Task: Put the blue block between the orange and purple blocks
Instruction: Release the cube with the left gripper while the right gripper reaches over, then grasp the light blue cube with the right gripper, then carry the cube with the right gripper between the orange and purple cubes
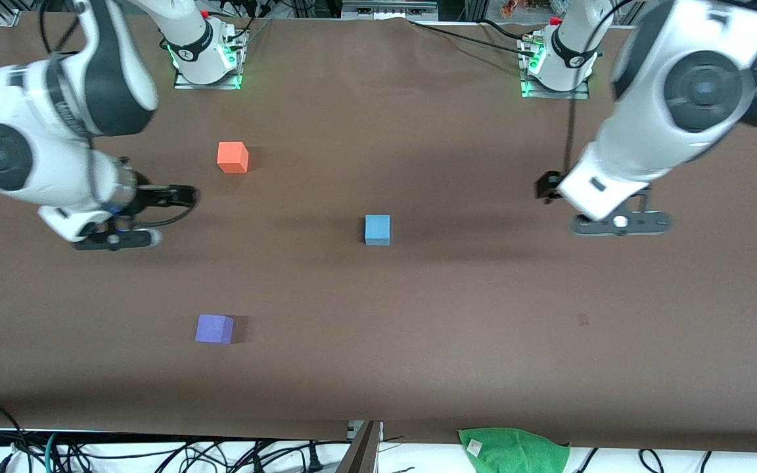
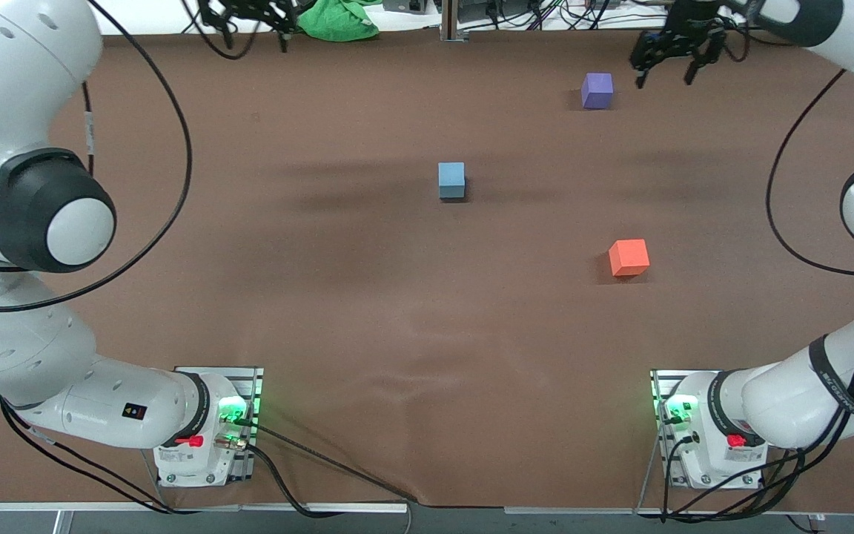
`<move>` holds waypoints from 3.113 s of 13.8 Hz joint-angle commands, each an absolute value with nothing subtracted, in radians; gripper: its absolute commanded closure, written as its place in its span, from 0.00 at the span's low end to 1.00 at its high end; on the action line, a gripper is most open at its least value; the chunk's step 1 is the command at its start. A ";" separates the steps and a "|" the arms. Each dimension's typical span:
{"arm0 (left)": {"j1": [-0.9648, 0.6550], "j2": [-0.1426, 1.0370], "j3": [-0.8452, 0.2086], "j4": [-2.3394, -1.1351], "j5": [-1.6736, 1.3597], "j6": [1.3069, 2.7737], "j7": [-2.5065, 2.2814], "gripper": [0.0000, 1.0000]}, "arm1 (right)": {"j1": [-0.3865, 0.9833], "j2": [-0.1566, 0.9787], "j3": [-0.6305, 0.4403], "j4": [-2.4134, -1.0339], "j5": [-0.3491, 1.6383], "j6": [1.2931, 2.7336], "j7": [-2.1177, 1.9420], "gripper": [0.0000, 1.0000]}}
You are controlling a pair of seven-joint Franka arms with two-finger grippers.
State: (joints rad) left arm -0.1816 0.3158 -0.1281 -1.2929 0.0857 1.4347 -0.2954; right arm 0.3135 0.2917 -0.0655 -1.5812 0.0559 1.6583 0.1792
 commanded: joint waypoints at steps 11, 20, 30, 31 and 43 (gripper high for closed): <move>0.057 0.000 -0.114 -1.677 0.052 1.655 -0.023 0.00 | 0.765 0.624 -0.069 -1.597 0.198 2.330 0.678 0.00; 0.046 0.002 -0.130 -1.664 0.040 1.575 -0.054 0.00 | 0.836 0.750 -0.069 -1.585 0.187 2.494 0.727 0.01; 0.049 -0.003 -0.193 -1.643 0.038 1.575 -0.058 0.00 | 0.819 0.790 -0.075 -1.591 0.183 2.571 0.689 0.71; 0.049 -0.003 -0.193 -1.643 0.038 1.575 -0.058 0.00 | 0.804 0.785 -0.075 -1.589 0.183 2.563 0.663 0.80; 0.048 -0.003 -0.193 -1.643 0.038 1.566 -0.058 0.00 | 0.511 0.393 -0.221 -2.021 0.201 2.336 0.091 0.81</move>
